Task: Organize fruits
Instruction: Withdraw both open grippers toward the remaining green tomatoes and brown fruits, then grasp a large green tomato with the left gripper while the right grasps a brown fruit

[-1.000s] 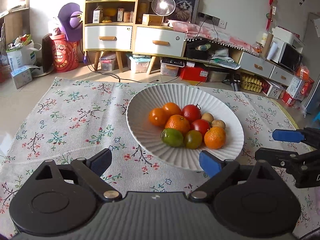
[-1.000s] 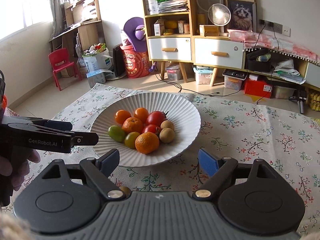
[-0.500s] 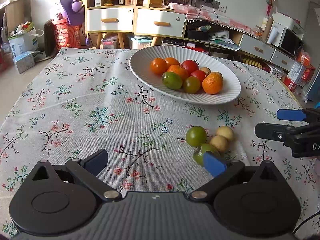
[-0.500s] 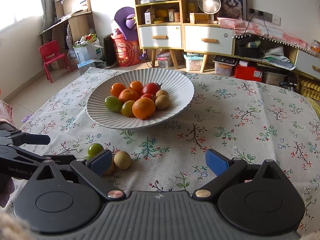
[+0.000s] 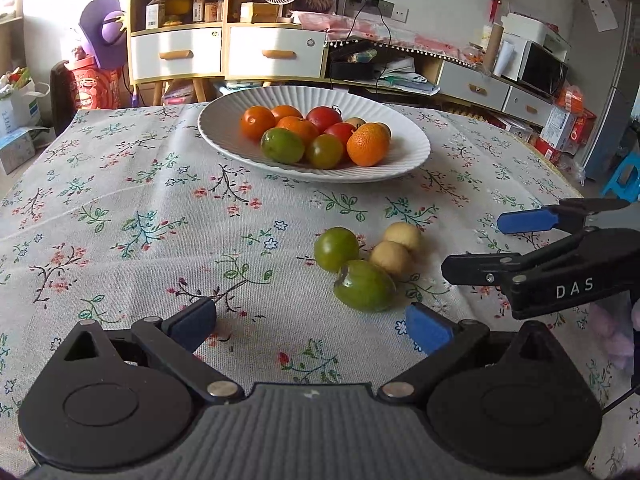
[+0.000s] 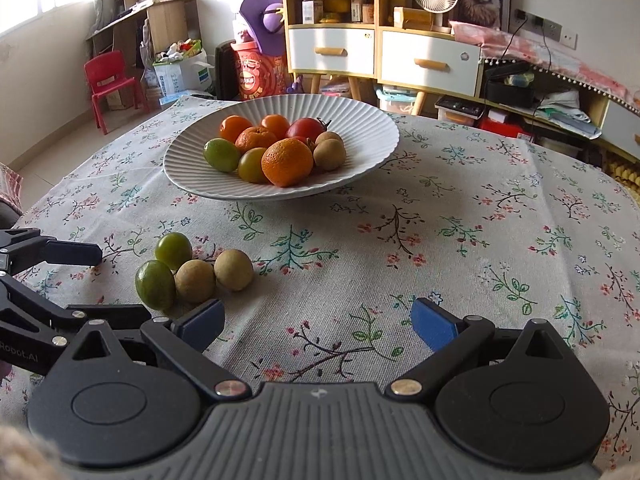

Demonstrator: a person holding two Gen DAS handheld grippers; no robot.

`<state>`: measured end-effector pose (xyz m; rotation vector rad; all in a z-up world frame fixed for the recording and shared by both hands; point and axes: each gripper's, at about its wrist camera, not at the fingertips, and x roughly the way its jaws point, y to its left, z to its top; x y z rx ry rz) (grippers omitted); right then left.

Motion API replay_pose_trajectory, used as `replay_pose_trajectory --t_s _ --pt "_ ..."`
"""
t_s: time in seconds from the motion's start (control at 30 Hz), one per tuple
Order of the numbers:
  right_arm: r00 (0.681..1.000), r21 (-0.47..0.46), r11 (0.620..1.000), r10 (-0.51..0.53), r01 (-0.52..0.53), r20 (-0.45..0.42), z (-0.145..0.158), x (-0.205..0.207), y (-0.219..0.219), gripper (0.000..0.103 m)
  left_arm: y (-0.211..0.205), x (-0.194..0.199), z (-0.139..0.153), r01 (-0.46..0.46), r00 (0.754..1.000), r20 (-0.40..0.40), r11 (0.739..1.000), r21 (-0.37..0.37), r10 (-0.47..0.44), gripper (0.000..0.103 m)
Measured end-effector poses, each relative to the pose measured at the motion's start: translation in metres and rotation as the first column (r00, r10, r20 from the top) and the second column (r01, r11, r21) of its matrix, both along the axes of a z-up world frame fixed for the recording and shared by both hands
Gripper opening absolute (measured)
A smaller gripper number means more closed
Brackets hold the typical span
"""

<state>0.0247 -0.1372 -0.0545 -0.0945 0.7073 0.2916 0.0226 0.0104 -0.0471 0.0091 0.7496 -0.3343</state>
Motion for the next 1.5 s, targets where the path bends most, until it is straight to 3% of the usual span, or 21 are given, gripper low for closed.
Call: replay_pose_trajectory --t_s 0.4,0.67,0.73,1.5 --pt "1.000 -0.010 1.000 0.026 -0.026 0.003 -0.003 0.000 0.001 0.100 -0.009 0.001 0.001 0.103 0.994 0.045 0.993 -0.061 -0.100 0.066" --pt "0.998 -0.033 0.998 0.060 -0.059 0.018 -0.003 -0.002 0.007 0.095 -0.010 0.004 0.003 0.112 0.993 0.033 0.990 -0.083 -0.109 0.033" --pt "0.997 -0.036 0.997 0.068 -0.067 0.020 -0.003 -0.002 0.008 0.094 -0.011 0.004 0.003 0.106 0.994 0.030 0.991 -0.077 -0.104 0.029" --pt "0.968 -0.091 0.965 0.249 -0.245 0.030 0.004 0.006 0.034 0.045 0.002 0.002 0.010 0.037 0.998 -0.056 0.997 -0.074 -0.042 0.029"
